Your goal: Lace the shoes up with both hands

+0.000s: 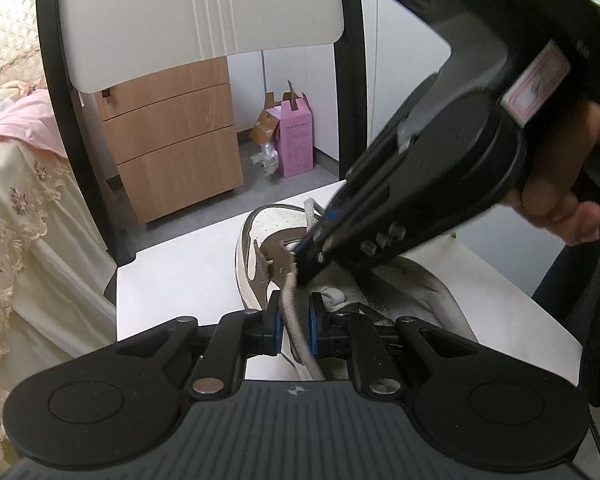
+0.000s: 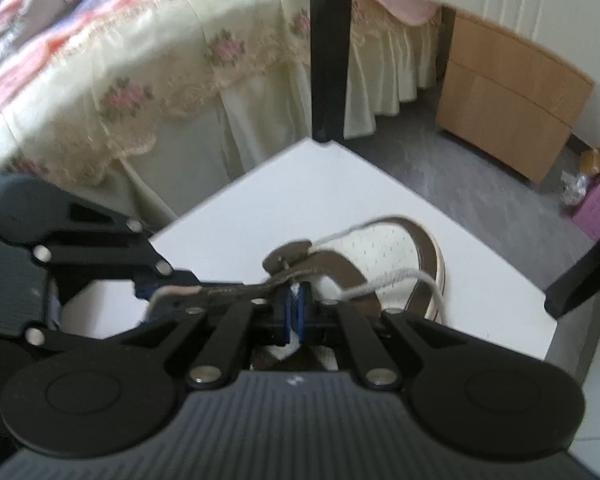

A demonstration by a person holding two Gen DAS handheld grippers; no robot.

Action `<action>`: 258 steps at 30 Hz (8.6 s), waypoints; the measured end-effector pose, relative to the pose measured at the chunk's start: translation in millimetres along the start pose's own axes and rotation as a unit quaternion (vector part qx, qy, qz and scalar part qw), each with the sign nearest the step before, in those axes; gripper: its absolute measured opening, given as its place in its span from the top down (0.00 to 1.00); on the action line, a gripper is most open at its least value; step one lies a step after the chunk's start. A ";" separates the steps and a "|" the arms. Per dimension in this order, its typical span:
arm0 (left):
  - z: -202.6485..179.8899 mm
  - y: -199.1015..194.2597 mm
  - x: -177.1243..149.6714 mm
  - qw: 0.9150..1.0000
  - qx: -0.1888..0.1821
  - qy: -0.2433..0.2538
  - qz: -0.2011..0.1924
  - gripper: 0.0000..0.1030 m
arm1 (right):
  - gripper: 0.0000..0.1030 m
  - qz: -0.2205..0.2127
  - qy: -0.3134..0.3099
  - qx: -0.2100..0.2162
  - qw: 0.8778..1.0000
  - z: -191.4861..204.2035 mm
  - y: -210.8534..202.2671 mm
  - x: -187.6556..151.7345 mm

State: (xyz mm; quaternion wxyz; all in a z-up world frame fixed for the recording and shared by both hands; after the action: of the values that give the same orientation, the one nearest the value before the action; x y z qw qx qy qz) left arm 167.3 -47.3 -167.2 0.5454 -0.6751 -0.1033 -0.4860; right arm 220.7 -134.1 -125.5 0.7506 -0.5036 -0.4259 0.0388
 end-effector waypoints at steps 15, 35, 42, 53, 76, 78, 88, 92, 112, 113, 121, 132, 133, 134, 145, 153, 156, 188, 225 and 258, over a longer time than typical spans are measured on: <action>9.1 6.2 1.9 0.998 0.046 -0.029 0.009 0.60 | 0.73 0.021 -0.086 -0.023 0.996 10.9 -3.3 -6.7; 16.1 31.7 5.3 1.000 -0.009 0.003 0.022 0.76 | 0.96 0.008 -0.013 0.014 1.000 -5.4 7.1 3.2; 14.6 33.1 5.2 1.000 -0.003 0.009 0.023 0.76 | 0.88 -0.018 0.005 0.011 1.000 -21.1 -13.0 8.5; 12.5 32.3 5.6 1.000 -0.001 0.009 0.025 0.76 | 0.83 -0.018 -0.043 0.025 0.999 -4.8 -1.6 15.4; 9.9 31.4 4.5 1.000 -0.001 0.017 0.023 0.75 | 0.95 -0.122 0.085 0.045 0.988 -29.8 -19.5 47.3; 9.8 31.1 4.7 1.000 -0.001 0.017 0.023 0.75 | 0.95 -0.095 0.063 0.035 0.993 -29.4 -17.0 43.4; 10.8 32.9 4.6 1.000 -0.002 0.013 0.026 0.75 | 0.76 -0.036 -0.008 0.016 0.999 -15.5 -5.1 23.9; 11.8 30.6 5.0 1.000 -0.001 0.011 0.027 0.75 | 0.73 -0.032 -0.026 0.010 0.999 -9.9 -3.8 20.9; 19.0 19.4 0.6 0.999 0.007 0.024 0.024 0.74 | 0.97 -0.087 0.037 0.034 0.995 -4.5 0.6 33.4; 19.3 18.8 0.2 0.999 0.008 0.024 0.024 0.74 | 0.97 -0.103 0.049 0.041 0.993 -4.9 -4.2 36.3; 22.6 9.4 -2.0 0.999 0.018 0.025 0.023 0.74 | 0.97 -0.237 0.106 0.049 0.965 -1.5 -59.1 61.6; 19.0 5.0 -3.4 0.999 0.030 0.015 0.019 0.74 | 0.97 -0.394 0.111 0.020 0.912 25.9 -162.2 122.3; 19.2 3.8 -4.0 0.999 0.030 0.013 0.018 0.74 | 0.97 -0.403 0.106 0.016 0.909 29.3 -170.1 127.8; 19.7 2.5 -4.6 0.999 0.031 0.011 0.018 0.74 | 0.97 -0.411 0.101 0.013 0.906 32.4 -177.3 133.0; 10.3 28.5 -0.4 1.000 0.025 -0.001 0.019 0.74 | 0.97 -0.473 0.053 -0.016 0.879 58.5 -227.5 184.6; 7.8 23.9 -1.9 1.000 0.026 0.002 0.018 0.74 | 0.97 -0.485 0.030 -0.018 0.874 66.6 -245.2 217.1; 7.0 23.0 -2.2 1.000 0.026 0.002 0.017 0.74 | 0.97 -0.489 0.036 -0.020 0.871 61.7 -248.4 223.9; -40.1 -73.4 9.0 0.993 0.069 -0.033 -0.090 0.49 | 0.97 -0.316 0.204 -0.042 0.926 -21.6 -149.6 -16.8; 50.9 2.0 37.2 0.936 -0.090 -0.315 -0.129 0.98 | 0.64 -0.258 0.461 0.184 0.829 -66.7 -104.0 -43.3; 113.1 11.6 4.5 0.730 -0.252 -0.615 -0.161 0.98 | 0.68 -0.227 0.588 0.245 0.737 -56.6 -59.7 -73.8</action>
State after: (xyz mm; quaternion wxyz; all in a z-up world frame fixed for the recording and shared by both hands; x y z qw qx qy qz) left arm 238.8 41.2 -163.5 0.0863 -0.9121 -0.3973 -0.0532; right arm 190.2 -240.2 -130.0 0.9356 -0.1128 0.0225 -0.3338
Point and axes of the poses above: each gripper's, at about its wrist camera, not at the fingertips, and y roughly the way its jaws point, z to its left, x to its top, the point moved 4 cm from there along y, roughly the way its jaws point, and after that the axes turned 2 degrees about -z, right-handed, at the moved point
